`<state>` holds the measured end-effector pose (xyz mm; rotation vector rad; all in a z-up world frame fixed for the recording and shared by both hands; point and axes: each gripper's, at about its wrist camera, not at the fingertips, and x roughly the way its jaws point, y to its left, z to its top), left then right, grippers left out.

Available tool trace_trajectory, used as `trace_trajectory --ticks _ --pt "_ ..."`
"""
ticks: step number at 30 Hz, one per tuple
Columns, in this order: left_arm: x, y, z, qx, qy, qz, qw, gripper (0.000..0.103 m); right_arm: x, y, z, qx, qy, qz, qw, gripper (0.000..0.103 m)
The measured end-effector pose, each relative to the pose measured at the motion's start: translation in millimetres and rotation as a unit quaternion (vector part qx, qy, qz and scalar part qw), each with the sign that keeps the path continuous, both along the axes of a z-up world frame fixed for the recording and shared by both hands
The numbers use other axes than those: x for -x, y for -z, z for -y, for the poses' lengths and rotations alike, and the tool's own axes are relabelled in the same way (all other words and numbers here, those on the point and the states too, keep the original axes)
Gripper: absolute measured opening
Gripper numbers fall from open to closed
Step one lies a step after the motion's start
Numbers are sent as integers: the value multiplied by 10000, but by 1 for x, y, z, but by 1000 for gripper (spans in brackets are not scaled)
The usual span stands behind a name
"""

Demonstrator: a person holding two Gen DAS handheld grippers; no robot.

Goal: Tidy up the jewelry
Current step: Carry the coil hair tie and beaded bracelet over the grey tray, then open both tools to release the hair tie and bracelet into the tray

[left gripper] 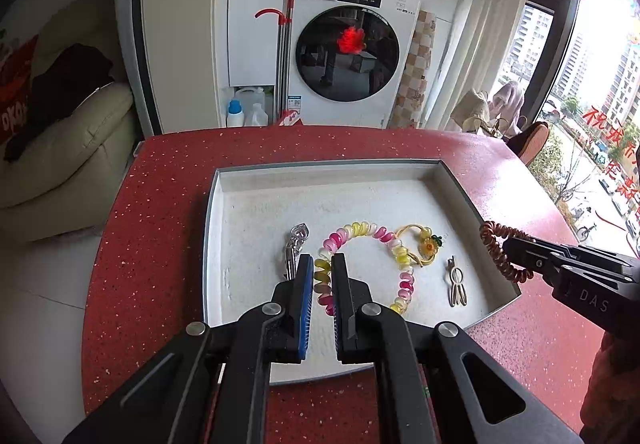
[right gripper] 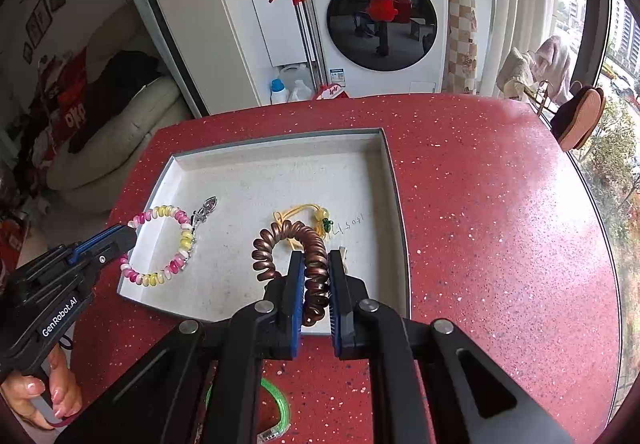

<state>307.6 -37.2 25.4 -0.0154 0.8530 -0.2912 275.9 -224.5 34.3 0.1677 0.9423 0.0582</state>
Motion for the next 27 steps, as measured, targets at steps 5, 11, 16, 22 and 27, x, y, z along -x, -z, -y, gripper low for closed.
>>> trace_trajectory --ticks 5,11,16,22,27 --pt "-23 13 17 -135 -26 -103 9999 27 -26 12 5 -106 85 -56 9999 12" --pt "-39 38 30 -379 -72 -275 9989 27 -47 33 12 -163 230 -170 9995 12" --pt "-43 53 37 -604 -29 -330 9976 27 -55 47 14 -170 276 -257 9991 12" --pt "-41 66 46 -876 12 -377 9954 27 -58 60 11 -102 223 -340 9991 12" --pt "-40 76 51 -1164 34 -428 9923 27 -57 69 10 -80 190 -435 9988 12"
